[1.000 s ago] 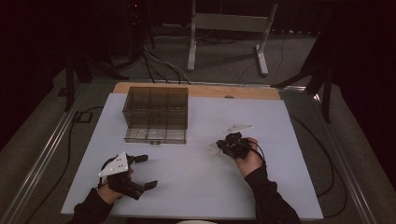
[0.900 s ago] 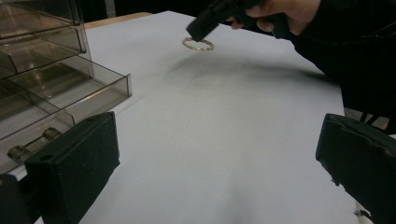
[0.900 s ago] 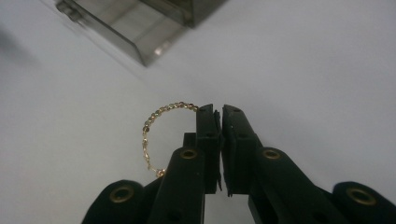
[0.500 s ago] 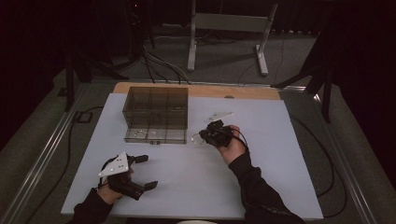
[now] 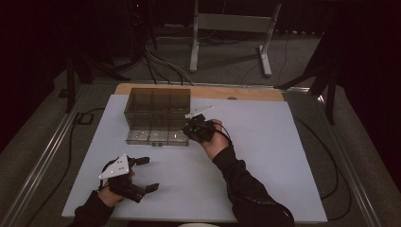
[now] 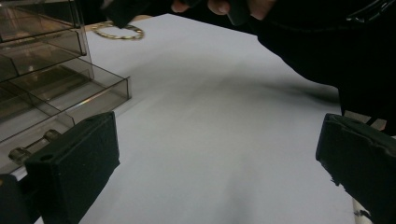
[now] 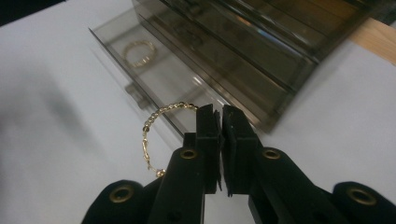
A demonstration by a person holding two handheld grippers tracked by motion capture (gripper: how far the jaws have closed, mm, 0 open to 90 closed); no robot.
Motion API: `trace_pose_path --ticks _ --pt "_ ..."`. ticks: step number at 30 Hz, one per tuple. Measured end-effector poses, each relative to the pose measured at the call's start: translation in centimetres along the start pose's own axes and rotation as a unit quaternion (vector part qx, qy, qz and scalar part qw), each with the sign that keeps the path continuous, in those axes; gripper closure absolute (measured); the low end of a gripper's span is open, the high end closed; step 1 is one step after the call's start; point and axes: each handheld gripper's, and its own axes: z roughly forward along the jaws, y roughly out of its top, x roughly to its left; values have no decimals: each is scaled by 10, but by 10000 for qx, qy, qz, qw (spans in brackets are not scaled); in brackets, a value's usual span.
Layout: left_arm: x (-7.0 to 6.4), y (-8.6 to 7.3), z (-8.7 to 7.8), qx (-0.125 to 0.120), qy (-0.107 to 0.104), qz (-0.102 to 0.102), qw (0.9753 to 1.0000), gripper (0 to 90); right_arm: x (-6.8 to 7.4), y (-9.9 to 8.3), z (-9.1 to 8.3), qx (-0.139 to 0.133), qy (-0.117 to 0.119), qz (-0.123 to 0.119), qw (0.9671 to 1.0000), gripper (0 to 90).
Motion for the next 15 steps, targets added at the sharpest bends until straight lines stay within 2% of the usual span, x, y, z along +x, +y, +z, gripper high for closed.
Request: trace_pose_path --ticks 9,15 --pt "0 1 -2 -41 3 2 10000 5 18 26 19 41 50 -275 9996 861" --pt "0 0 -1 -28 0 7 10000 5 21 38 30 56 169 -206 9996 861"
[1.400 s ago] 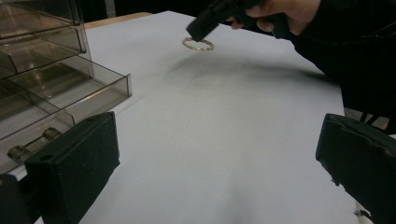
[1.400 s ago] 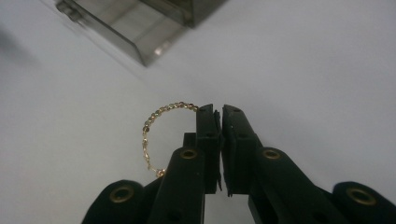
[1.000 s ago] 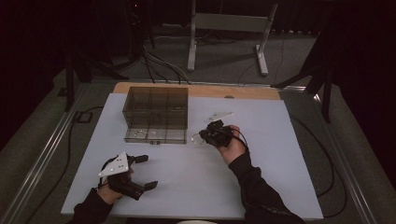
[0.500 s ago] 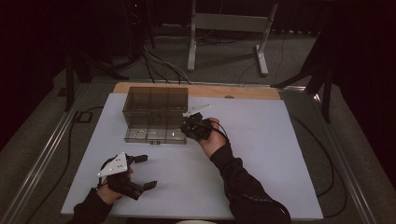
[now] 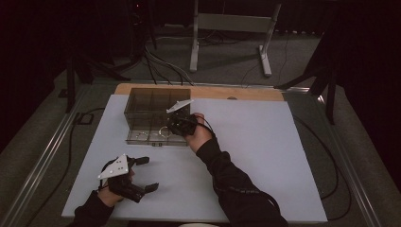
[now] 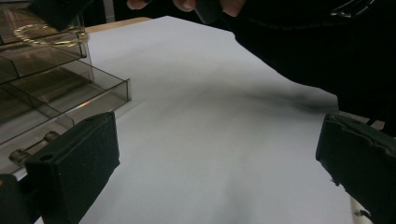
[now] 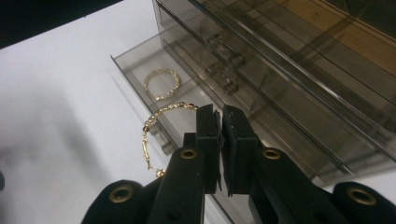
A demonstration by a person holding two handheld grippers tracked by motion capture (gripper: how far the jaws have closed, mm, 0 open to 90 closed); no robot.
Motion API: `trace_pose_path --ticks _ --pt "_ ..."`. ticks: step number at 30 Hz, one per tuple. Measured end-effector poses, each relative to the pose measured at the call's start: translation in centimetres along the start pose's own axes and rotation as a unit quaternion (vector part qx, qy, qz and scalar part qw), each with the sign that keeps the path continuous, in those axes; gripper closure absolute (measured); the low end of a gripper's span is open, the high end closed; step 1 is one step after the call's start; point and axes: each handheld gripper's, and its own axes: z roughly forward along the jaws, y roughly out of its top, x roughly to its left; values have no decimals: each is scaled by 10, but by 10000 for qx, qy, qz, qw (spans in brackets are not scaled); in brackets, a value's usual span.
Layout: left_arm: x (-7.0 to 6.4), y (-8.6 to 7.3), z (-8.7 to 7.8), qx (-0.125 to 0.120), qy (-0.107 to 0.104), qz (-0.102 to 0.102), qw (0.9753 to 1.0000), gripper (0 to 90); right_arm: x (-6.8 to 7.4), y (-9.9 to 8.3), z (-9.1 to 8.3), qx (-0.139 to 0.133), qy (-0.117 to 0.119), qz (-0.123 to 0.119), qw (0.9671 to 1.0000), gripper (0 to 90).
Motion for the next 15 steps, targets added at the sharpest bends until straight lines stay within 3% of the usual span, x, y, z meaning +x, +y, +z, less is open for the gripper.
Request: trace_pose_path --ticks 15 --pt "0 0 0 -2 -25 17 10000 5 14 28 28 -18 100 14 9999 860"
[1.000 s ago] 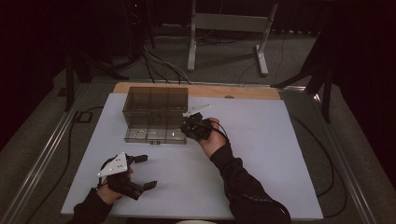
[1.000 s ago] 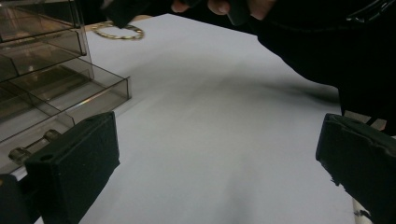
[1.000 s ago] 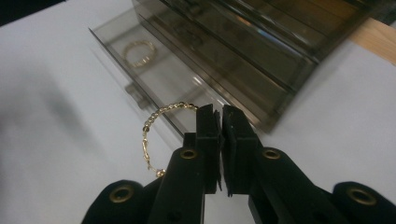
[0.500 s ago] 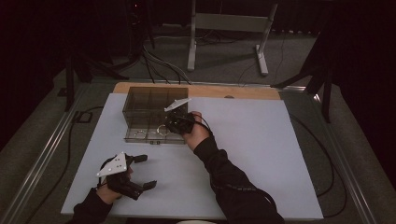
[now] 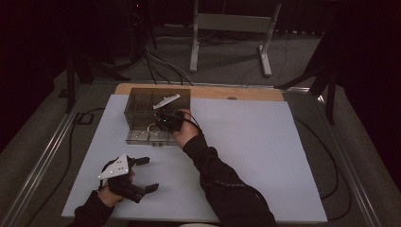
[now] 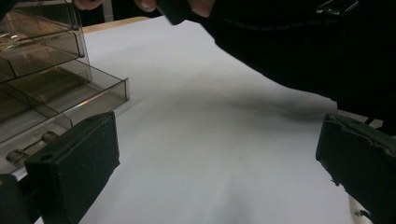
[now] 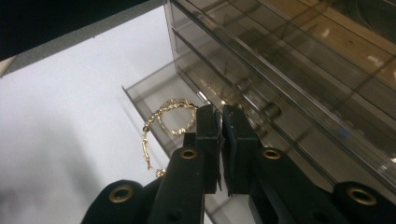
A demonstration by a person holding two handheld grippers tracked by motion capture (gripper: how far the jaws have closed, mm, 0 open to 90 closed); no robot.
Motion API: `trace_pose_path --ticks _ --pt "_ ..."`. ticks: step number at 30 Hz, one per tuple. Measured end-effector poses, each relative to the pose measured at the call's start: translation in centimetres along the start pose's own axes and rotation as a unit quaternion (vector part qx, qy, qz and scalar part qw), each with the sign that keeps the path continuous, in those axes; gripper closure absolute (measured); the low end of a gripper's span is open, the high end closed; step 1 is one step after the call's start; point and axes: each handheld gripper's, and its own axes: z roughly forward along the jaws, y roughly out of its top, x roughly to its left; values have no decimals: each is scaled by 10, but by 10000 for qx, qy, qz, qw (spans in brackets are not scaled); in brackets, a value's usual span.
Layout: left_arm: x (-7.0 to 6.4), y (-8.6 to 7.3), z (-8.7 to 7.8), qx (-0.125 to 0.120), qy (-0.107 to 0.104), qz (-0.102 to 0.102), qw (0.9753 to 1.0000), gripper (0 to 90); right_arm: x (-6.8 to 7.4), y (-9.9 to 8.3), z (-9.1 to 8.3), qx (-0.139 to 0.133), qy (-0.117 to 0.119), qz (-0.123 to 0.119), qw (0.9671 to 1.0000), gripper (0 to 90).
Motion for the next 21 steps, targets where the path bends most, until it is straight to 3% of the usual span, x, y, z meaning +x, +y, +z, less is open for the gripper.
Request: trace_pose_path --ticks 15,21 --pt "0 0 -1 2 -27 -9 10000 5 18 13 44 48 65 218 9997 859" --pt "1 0 -2 -44 -21 -29 10000 5 27 13 61 48 -53 173 9998 859"
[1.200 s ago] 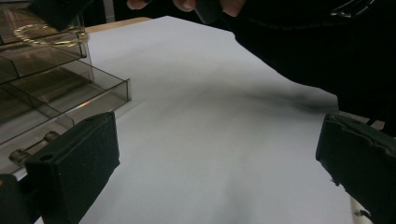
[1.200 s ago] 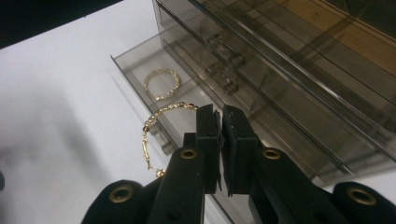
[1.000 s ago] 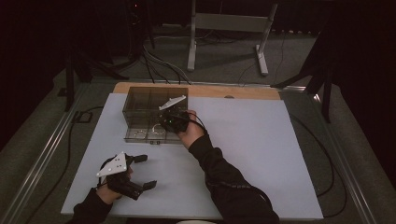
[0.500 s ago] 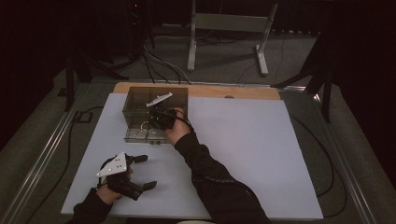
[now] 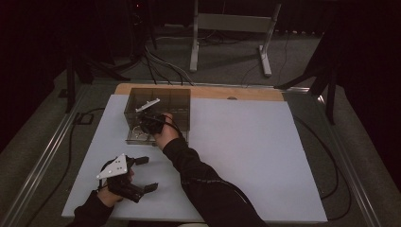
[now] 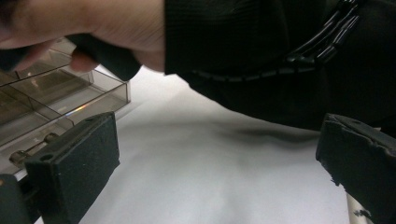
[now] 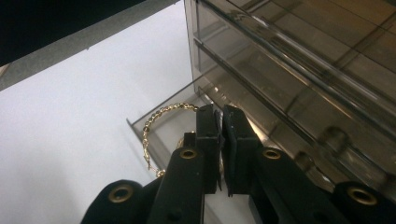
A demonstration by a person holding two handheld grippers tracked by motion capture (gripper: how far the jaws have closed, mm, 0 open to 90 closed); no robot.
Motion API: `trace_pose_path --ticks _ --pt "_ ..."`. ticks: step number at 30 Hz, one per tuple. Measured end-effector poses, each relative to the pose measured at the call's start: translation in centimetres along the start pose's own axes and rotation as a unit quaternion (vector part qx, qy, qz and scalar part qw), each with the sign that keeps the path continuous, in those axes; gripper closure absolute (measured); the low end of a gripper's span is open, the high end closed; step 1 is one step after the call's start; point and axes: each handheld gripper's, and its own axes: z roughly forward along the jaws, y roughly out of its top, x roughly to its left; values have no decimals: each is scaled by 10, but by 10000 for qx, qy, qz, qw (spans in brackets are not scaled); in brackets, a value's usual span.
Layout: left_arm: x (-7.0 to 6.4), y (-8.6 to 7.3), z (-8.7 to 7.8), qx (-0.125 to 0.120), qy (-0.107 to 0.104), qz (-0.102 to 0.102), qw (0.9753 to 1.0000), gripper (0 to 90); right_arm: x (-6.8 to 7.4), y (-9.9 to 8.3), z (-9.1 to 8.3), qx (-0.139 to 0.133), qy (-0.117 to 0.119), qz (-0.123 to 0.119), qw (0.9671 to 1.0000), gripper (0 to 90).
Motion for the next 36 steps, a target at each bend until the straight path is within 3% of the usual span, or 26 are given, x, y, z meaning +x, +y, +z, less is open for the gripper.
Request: trace_pose_path --ticks 7,12,13,16,27,32,33,36 --pt "0 0 1 4 -25 -8 10000 5 3 3 11 -217 -132 139 9996 859" --pt "0 0 0 -10 -23 -9 10000 6 4 4 20 -136 -77 136 9998 847" --pt "1 0 0 -24 -25 -24 10000 5 4 4 22 -97 -48 119 9999 779" --pt "1 -1 0 -1 -28 -14 10000 6 5 1 21 -134 73 114 9998 696" --pt "1 -1 1 -12 -3 -22 10000 5 13 0 -18 -664 475 59 9966 327" --pt "0 -2 1 15 0 -34 10000 5 6 -7 -37 -817 796 146 9934 172" --pt "0 -2 1 24 7 -27 10000 5 4 -9 -42 -840 890 141 9924 147" --pt "1 -2 0 -1 29 -63 10000 5 -1 -14 -52 -836 854 50 9928 142"
